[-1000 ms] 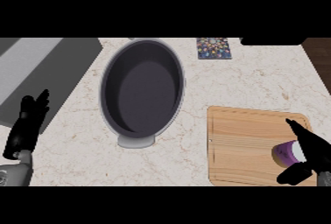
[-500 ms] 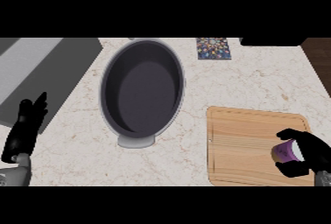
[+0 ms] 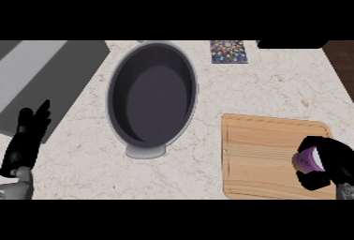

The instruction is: Pick the can from the cutting board and place it in the pot

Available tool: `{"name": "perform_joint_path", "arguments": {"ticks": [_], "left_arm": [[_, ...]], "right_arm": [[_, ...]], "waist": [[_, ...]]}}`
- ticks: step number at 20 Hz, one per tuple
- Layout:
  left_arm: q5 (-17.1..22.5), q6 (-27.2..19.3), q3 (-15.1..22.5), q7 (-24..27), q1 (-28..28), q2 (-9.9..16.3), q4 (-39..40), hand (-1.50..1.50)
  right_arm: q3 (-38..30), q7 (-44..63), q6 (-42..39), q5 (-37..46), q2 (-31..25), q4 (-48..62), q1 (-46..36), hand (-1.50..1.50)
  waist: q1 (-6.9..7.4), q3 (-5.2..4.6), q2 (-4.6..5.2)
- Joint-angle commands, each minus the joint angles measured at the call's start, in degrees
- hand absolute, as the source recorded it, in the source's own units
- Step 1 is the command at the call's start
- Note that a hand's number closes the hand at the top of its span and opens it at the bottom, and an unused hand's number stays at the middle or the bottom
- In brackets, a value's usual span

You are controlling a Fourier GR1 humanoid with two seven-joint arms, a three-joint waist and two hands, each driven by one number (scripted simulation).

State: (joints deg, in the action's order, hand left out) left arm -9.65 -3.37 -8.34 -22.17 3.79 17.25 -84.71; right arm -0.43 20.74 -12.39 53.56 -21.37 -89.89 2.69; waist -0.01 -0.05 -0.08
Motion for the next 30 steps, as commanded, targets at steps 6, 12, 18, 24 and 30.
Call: {"name": "perform_joint_path", "arguments": {"ticks": [6,12,18,24,30], "left_arm": [[-2.0,-0.6,0.0,1.0,1.3,-1.3,1.6,0.0],[-2.2,-0.2,0.4,-0.8,4.3,-0.7,1.9,0.0],[-1.2,0.4,-0.8,0.0,2.9,-0.6,1.8,0.0],[-0.8,0.9,-0.7,-0.8,0.6,-1.0,-0.2,0.0],[-2.1,0.4,-0.2,2.2,-0.3,-1.8,1.5,0.0]], "right_arm": [[-0.4,-0.2,1.9,5.1,-1.4,-6.7,-2.7,1.5],[3.7,-16.1,-0.6,3.0,-6.2,7.0,-18.7,1.5],[-1.1,-18.2,5.8,-2.6,-1.3,0.0,-23.1,1.5],[-4.7,-21.3,7.1,-12.0,2.3,-10.8,-26.1,1.5],[-1.1,-7.7,-2.0,-12.5,3.1,-22.3,-36.1,1.5]], "waist": [[0.04,0.04,0.06],[1.82,0.12,0.48],[0.38,0.07,0.03],[0.13,0.09,-0.25],[0.15,-0.03,-0.13]]}}
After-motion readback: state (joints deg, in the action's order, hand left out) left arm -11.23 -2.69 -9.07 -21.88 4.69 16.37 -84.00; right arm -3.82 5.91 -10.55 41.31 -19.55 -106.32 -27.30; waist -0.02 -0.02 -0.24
